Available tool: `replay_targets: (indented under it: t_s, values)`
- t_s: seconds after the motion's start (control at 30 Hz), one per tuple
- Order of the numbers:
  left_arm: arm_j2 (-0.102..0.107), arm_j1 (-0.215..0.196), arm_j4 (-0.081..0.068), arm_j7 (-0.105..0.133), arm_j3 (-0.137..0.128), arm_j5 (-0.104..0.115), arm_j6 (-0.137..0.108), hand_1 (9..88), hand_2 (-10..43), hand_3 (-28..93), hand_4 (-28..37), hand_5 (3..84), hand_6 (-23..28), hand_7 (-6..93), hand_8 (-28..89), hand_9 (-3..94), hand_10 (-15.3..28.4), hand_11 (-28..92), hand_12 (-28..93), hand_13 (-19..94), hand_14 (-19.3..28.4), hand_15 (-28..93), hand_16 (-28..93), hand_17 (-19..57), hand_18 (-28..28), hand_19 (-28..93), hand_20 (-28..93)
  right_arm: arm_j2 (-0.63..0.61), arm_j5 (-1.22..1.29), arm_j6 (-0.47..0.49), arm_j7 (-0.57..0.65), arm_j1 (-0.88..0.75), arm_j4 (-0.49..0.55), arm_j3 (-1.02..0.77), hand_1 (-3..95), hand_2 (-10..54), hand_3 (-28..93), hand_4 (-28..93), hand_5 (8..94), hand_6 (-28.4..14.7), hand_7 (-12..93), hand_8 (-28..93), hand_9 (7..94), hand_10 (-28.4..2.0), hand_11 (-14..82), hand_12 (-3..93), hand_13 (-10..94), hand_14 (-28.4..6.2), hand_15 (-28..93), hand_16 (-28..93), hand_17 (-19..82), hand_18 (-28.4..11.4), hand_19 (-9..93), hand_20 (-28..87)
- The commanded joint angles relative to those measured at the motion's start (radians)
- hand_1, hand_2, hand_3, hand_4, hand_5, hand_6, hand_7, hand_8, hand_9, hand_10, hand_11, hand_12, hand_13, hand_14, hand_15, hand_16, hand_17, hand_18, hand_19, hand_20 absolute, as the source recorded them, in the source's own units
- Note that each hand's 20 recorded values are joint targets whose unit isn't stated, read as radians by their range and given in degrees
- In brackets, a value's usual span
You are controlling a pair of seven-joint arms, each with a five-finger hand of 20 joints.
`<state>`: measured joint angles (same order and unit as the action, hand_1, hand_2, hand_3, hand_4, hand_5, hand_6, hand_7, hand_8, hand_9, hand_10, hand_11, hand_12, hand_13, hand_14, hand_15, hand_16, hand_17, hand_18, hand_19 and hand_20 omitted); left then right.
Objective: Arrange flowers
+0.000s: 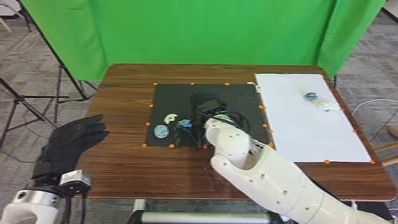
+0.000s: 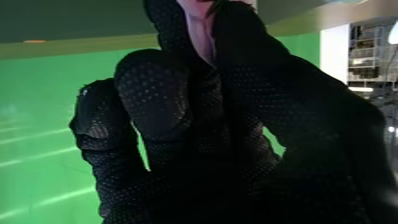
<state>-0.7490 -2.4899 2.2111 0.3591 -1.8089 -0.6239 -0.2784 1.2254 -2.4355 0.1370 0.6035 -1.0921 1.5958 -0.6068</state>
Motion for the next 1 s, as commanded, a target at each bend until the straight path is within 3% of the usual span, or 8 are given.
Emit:
replay_targets:
  t_s: [0.03, 0.27, 0.63, 1.0]
  values:
    - [-0.013, -0.023, 0.002, -0.001, -0.004, 0.001, -0.001, 27.7, 3.3, 82, -19.4, 42.6, 11.9, 19.8, -11, 36.8, 21.1, 39, 10, 25, 26.9, 65, -14, -9.2, 22.8, 60, 16, -0.001, 0.018, 0.037, 0.006, -0.027, 0.023, -0.02, 46.1, -9.5, 79, -28, 75.3, -2.4, 24, 1, 81.3, -11.0, 25.8, 28.4, 72, -7.6, 72, 20, 41, -20.9, 93, 29]
    - [-0.018, -0.016, 0.003, -0.01, -0.001, -0.005, 0.002, 27.5, 3.2, 82, -19.6, 42.6, 12.0, 19.7, -11, 36.7, 21.1, 39, 10, 25, 26.9, 65, -14, -9.1, 22.8, 60, 16, -0.007, 0.013, 0.064, 0.013, -0.022, 0.029, -0.025, 39.6, -7.8, 81, -28, 74.0, -2.9, 21, 0, 77.9, -12.9, 31.9, 21.1, 71, -8.6, 72, 20, 40, -21.9, 93, 29]
    - [-0.022, -0.033, 0.01, -0.004, 0.0, -0.004, -0.003, 27.5, 3.3, 82, -19.7, 42.6, 12.0, 19.7, -11, 36.7, 21.1, 39, 10, 25, 26.8, 65, -14, -9.1, 22.8, 60, 16, -0.044, 0.007, 0.089, 0.059, 0.019, 0.031, -0.007, 34.8, -5.2, 83, -26, 71.2, -3.3, 20, -11, 74.2, -15.2, 31.5, 19.4, 69, -10.1, 73, 20, 38, -23.1, 93, 29]
    - [-0.026, -0.031, 0.009, -0.01, 0.0, -0.009, 0.0, 27.6, 3.2, 81, -19.6, 42.5, 12.0, 19.7, -11, 36.7, 21.1, 39, 10, 25, 26.9, 65, -14, -9.2, 22.8, 60, 16, -0.035, 0.034, 0.121, 0.067, 0.02, 0.045, -0.017, 33.8, -5.3, 83, -26, 69.3, -4.1, 20, -12, 72.1, -16.5, 30.9, 19.2, 68, -10.8, 74, 19, 38, -23.6, 93, 28]
